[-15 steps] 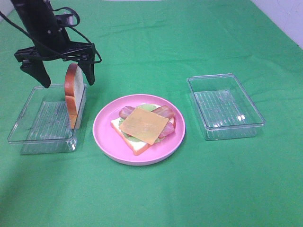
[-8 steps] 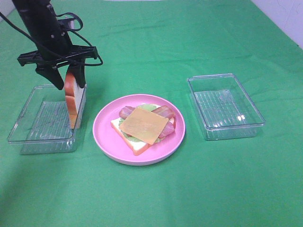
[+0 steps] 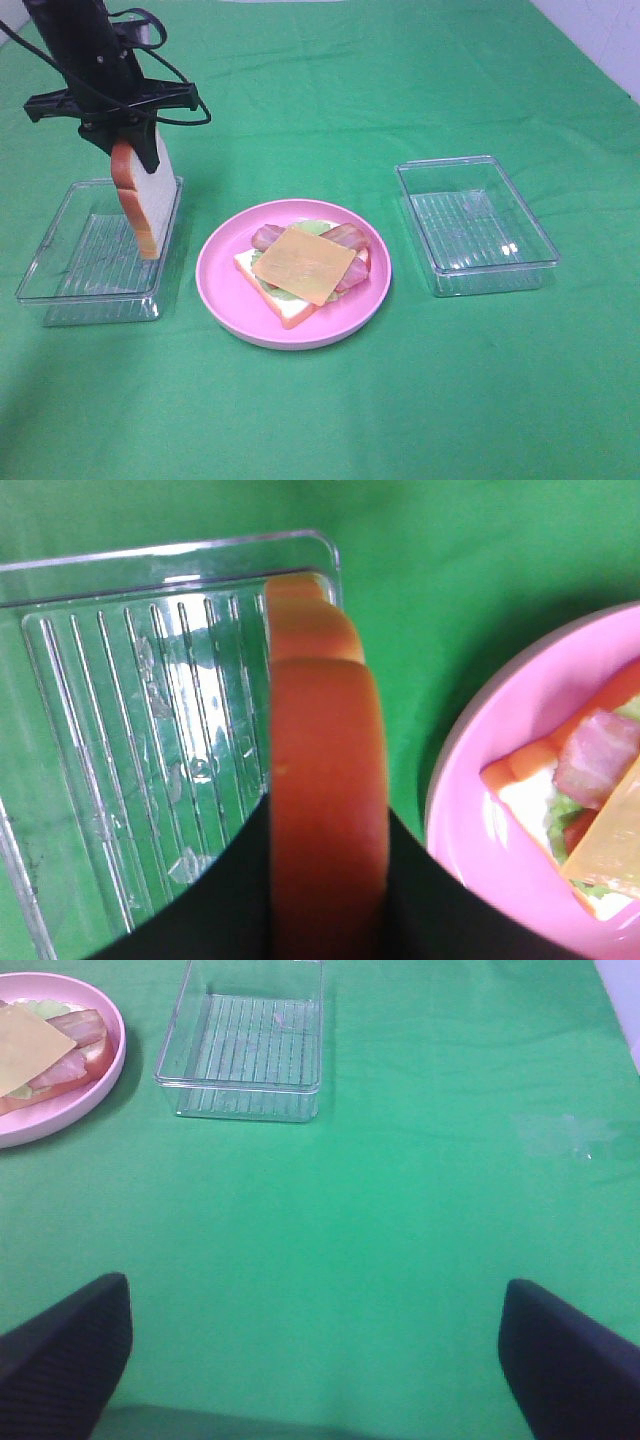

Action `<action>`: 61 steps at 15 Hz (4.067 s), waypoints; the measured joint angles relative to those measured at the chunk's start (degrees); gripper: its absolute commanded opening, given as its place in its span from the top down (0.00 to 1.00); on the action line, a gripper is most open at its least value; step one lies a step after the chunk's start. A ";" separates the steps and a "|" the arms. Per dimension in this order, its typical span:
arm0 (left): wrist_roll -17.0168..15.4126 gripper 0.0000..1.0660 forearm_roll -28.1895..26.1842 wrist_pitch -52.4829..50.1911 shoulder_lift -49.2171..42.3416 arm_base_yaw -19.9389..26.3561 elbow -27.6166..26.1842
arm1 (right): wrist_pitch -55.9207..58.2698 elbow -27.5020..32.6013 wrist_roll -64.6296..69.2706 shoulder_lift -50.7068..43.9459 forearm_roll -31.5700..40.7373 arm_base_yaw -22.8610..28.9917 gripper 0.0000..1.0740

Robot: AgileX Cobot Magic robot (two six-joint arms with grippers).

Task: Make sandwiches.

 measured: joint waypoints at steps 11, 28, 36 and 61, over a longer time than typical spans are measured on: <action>4.41 0.99 -16.21 0.23 -9.68 -0.74 -5.44 | 0.00 0.00 0.00 0.00 0.00 0.00 0.11; 14.38 0.92 -27.73 0.06 8.19 -11.23 -5.73 | 0.00 0.00 0.00 0.00 0.00 0.00 0.11; 8.77 0.05 -15.01 0.06 6.65 -11.40 -5.79 | 0.00 0.00 0.00 0.00 0.00 0.00 0.11; 2.12 0.05 10.60 0.34 -78.84 15.87 56.72 | 0.00 0.00 0.00 0.00 0.00 0.00 0.11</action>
